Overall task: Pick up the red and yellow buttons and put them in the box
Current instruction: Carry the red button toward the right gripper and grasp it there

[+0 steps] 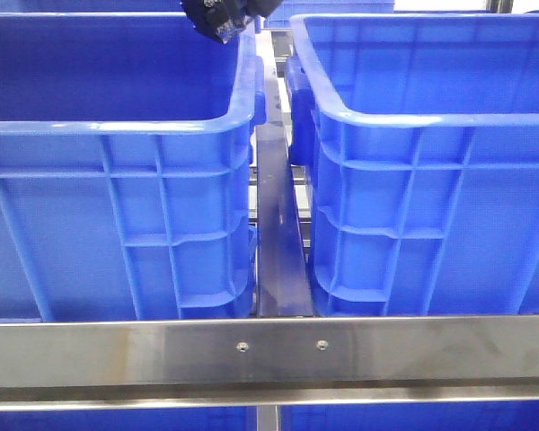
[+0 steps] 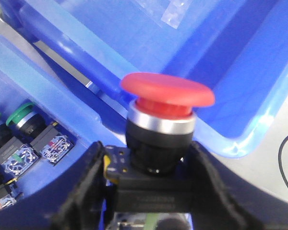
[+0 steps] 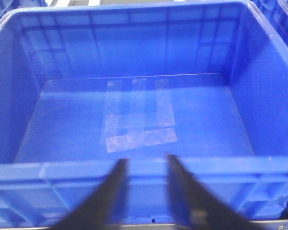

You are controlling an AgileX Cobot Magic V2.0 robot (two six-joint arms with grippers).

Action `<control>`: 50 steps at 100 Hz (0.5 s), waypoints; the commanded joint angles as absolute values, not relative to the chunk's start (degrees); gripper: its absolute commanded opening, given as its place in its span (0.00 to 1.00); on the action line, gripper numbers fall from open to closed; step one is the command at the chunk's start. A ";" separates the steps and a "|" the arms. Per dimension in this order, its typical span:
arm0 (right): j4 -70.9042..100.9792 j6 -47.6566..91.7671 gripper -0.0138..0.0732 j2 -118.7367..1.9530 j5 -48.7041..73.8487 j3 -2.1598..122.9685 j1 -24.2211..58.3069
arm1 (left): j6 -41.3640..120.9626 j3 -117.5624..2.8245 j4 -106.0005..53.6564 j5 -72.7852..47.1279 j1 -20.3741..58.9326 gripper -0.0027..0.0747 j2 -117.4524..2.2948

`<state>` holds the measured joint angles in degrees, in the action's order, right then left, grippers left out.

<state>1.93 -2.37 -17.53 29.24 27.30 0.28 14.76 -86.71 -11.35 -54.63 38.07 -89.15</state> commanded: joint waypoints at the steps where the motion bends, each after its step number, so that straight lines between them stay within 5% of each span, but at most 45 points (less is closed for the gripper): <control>1: 2.77 -1.76 0.78 -22.79 27.32 32.94 0.05 | 14.76 -88.36 -12.57 -51.75 38.61 0.26 -86.46; 9: 4.77 -1.76 0.93 -26.36 28.33 35.93 0.05 | 14.76 -88.36 -12.57 -51.75 38.61 0.26 -86.46; 50: 32.62 9.77 0.88 -42.43 33.96 48.48 2.91 | 14.76 -88.36 -12.57 -51.75 38.61 0.26 -86.46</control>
<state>23.85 3.02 -39.59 36.31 44.82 1.88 14.76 -86.71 -11.35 -54.63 38.07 -89.15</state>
